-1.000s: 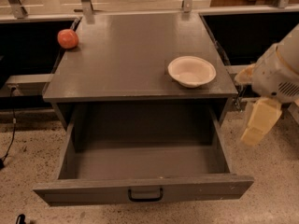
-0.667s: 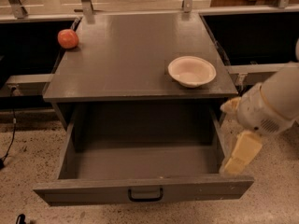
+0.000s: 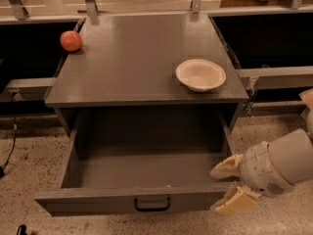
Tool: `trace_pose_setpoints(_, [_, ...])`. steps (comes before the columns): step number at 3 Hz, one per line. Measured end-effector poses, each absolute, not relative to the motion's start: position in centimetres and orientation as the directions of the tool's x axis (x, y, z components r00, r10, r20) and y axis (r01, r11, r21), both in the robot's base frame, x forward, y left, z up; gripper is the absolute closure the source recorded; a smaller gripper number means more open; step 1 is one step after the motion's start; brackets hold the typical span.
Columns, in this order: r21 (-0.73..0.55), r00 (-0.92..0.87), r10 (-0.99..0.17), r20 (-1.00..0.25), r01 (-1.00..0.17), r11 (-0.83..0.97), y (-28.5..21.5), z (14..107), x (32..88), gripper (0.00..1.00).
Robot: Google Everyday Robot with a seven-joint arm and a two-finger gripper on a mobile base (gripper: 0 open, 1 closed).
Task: Close top drawer
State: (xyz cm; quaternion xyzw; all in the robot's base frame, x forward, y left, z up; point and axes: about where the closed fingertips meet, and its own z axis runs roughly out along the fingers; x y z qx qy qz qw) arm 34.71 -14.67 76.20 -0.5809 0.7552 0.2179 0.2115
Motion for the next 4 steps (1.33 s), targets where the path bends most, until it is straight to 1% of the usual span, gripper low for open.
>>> trace_pose_setpoints(1, [0.070, -0.193, -0.776, -0.601, -0.979, 0.190, -13.4, 74.9, 32.2, 0.65])
trace_pose_setpoints(2, [0.070, -0.186, -0.777, -0.601, -0.981, 0.181, -13.3, 74.7, 31.9, 0.88])
trace_pose_setpoints(3, [0.070, -0.186, -0.777, -0.601, -0.981, 0.181, -13.3, 74.7, 31.9, 1.00])
trace_pose_setpoints(4, [0.030, -0.192, -0.774, -0.603, -0.975, 0.218, -13.6, 73.3, 32.0, 1.00])
